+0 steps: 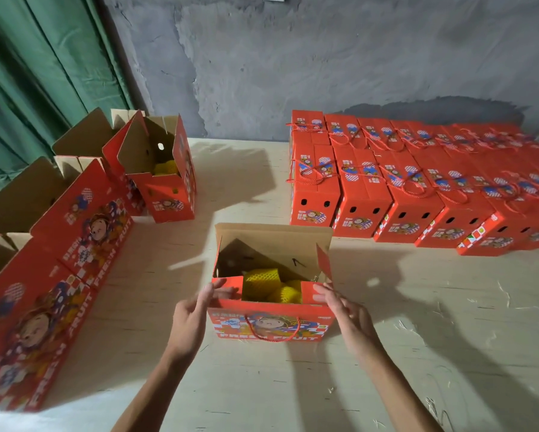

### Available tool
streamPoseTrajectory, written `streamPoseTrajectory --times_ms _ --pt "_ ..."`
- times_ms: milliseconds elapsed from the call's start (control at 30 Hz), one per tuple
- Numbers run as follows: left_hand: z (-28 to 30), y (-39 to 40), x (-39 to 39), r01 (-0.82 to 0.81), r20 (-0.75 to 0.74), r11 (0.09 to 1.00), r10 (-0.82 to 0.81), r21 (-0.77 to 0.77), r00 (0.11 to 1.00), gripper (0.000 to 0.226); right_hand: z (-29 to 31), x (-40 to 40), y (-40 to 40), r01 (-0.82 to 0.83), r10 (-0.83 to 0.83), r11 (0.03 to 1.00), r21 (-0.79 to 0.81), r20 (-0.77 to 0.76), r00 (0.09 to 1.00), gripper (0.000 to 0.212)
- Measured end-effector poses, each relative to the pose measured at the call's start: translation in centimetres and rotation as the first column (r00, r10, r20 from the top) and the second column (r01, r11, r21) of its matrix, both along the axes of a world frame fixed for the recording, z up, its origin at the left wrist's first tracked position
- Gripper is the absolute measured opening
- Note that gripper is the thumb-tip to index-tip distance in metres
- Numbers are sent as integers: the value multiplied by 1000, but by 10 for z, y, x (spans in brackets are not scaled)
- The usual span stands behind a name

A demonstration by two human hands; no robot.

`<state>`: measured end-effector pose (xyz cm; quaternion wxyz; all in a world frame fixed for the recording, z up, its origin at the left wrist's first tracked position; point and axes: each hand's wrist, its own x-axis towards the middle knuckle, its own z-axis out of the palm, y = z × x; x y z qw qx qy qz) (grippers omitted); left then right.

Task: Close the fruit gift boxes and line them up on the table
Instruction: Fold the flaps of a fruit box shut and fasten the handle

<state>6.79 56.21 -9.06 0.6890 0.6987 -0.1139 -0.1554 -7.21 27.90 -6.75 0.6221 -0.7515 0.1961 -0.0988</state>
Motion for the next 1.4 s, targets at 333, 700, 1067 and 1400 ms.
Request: streamPoseTrajectory --times_ms 333,700,1067,1400 --pt "8 -38 20 -345 160 931 326 114 932 30 -17 46 7 463 -440 857 -227 143 886 34" --pt "-7 -35 19 -372 351 914 299 162 887 23 -32 36 4 438 -293 626 -645 326 899 22" --pt "-20 -36 12 -467 695 642 -146 608 704 34 -34 42 -8 278 -269 771 -572 103 958 22" --pt "-26 -38 15 -487 673 559 -183 671 717 31 -39 47 -11 200 -239 833 -515 -10 971 16"
